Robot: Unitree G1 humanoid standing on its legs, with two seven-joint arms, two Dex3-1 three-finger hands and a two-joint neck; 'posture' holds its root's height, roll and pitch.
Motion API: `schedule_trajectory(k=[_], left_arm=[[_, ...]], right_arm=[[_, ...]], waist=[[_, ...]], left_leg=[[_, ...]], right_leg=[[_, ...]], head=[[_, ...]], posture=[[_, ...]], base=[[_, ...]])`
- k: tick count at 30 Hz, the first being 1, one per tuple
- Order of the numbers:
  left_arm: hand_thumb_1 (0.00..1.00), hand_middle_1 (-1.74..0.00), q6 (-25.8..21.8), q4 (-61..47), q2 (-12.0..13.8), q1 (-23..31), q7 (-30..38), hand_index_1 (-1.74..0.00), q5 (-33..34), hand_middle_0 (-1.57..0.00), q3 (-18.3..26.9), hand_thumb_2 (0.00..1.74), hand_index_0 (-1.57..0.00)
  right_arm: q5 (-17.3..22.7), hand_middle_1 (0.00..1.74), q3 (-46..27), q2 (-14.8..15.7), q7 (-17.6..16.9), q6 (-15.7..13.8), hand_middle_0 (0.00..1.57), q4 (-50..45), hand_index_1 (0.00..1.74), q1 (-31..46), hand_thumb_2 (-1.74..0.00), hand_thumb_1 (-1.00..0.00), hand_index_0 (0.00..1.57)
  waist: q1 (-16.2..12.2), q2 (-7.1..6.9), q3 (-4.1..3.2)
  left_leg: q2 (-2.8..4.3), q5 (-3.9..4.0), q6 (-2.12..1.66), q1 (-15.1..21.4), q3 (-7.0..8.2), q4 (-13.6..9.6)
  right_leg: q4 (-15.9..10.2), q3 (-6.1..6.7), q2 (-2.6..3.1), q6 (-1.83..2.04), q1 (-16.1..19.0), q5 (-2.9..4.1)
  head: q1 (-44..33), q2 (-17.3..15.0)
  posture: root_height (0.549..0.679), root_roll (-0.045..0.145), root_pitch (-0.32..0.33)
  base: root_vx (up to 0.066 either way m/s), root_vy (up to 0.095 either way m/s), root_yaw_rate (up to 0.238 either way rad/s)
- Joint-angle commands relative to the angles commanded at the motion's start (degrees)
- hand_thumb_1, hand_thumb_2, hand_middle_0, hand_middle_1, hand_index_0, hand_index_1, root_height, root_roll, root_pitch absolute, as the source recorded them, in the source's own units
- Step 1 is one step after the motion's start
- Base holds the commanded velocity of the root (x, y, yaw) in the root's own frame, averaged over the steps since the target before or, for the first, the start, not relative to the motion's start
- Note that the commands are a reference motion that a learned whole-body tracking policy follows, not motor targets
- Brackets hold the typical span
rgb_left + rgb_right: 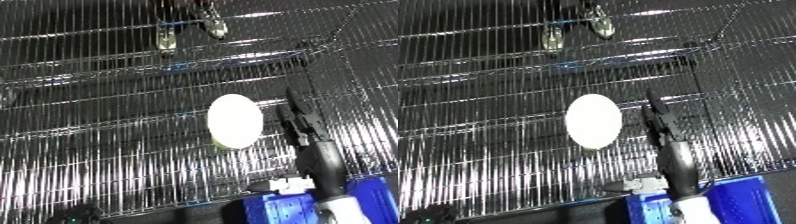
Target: Pick up the object and place it into the box
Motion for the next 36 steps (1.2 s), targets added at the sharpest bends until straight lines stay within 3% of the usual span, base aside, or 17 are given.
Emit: schedule_trajectory(k=[10,27,36], left_arm=[[1.00,-1.74,-1.7,-1.7,0.2,-0.3,-0.1,-1.74,-0.5,-1.57,-0.5,1.74,-1.57],[1.00,-1.74,-1.3,-5.8,0.2,0.1,0.6,-1.74,-1.3,-1.57,-1.0,1.74,-1.57],[1.00,-1.74,-1.5,-7.6,0.2,1.5,0.0,-1.74,-1.6,-1.57,-1.0,1.74,-1.57]], right_arm=[[-0.2,0.00,2.0,-0.2,0.6,0.2,0.00,2.7,0.00,-4.5,0.00,0.00,0.00],[-0.5,0.00,4.6,-0.3,2.4,1.8,0.00,5.4,0.00,-11.3,0.00,0.00,0.00],[0.0,0.78,4.9,-0.1,2.8,1.7,0.71,6.2,0.78,-12.0,-0.78,-0.45,0.71]], waist=[[0.7,0.90,0.00],[2.4,2.16,0.00],[3.0,2.58,0.00]], left_leg=[[-0.14,0.23,0.03,-2.5,-0.11,0.6],[-1.13,0.37,0.42,-5.8,-0.36,1.7],[-1.70,0.26,0.73,-6.8,-0.31,2.1]], right_leg=[[0.8,-0.08,0.10,-0.30,-2.4,-0.04],[1.6,-0.15,0.19,-0.83,-5.2,-0.08],[1.8,-0.07,0.36,-0.94,-5.9,-0.06]], head=[[2.1,1.7],[5.5,4.5],[6.6,4.6]], posture=[[0.597,0.027,0.255],[0.591,0.028,0.288],[0.589,0.027,0.300]], base=[[0.000,0.012,0.009],[0.011,0.023,0.020],[0.011,0.013,0.016]])
